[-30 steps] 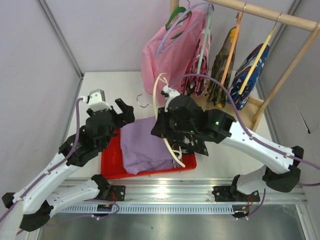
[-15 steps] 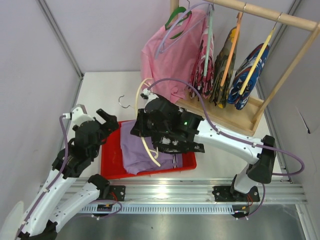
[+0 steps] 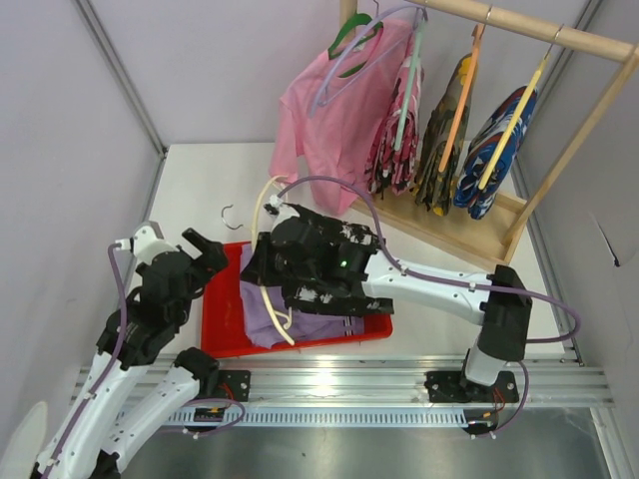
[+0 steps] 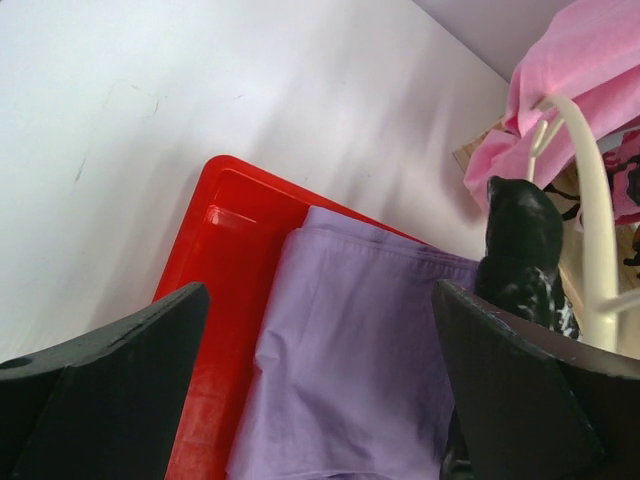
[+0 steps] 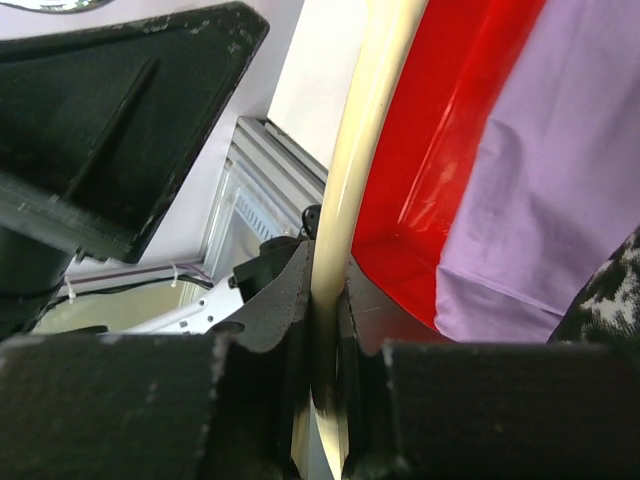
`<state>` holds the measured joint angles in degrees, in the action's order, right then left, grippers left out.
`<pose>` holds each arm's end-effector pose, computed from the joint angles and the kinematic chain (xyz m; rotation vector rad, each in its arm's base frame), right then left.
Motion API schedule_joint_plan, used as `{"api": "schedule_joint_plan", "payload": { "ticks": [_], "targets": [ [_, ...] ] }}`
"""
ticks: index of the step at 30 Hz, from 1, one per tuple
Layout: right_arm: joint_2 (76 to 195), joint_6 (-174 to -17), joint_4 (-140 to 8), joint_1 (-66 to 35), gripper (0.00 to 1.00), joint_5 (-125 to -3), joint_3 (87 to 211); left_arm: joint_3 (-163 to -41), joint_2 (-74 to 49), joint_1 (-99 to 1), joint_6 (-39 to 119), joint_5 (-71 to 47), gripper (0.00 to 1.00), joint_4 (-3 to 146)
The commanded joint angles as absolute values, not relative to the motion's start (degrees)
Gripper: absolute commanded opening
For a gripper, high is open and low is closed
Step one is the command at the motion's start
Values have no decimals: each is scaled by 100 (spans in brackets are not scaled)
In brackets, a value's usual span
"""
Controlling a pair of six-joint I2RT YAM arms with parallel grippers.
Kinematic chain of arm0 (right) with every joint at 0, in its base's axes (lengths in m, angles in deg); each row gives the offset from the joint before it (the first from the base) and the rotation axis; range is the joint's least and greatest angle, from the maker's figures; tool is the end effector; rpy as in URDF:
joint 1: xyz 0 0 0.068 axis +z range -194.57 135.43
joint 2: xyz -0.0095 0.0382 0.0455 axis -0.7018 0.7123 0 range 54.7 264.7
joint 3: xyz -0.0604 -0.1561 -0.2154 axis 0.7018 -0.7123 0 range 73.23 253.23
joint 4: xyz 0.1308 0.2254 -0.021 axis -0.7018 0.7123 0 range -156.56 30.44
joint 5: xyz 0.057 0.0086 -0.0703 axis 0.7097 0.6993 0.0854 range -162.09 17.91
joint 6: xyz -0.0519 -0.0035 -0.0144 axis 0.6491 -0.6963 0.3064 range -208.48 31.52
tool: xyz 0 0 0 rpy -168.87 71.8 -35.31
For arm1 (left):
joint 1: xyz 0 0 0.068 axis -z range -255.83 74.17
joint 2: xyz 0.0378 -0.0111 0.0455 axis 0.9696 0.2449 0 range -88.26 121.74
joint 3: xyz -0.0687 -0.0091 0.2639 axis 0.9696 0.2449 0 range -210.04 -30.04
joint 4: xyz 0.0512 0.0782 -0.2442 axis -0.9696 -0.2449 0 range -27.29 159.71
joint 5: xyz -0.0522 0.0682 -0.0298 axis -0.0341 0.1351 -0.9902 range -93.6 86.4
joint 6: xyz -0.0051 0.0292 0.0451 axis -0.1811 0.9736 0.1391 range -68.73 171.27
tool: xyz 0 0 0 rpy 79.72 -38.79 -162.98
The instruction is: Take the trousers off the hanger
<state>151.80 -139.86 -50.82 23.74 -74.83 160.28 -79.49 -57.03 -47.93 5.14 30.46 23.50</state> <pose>0.1506 0.3740 0.3440 -0.3001 2.2460 1.2018 0.0973 -0.0290 0.3354 -0.6615 1.8632 -0.2278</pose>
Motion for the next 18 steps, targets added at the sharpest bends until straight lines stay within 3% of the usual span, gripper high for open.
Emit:
{"api": "schedule_joint_plan", "payload": {
  "ticks": [1, 7, 18],
  "targets": [
    [15295, -14087, -6120, 2477, 0, -7394, 16349, -8014, -5828, -4884, 425, 3032, 100, 2190],
    [15664, -13876, -5778, 2565, 0, -7332, 17113, -8023, -5908, -4902, 389, 3103, 99, 2032],
    [15446, -13700, -5892, 2600, 0, -7288, 17360, -7760, -5899, -4998, 205, 2901, 99, 2049]
  ]
}}
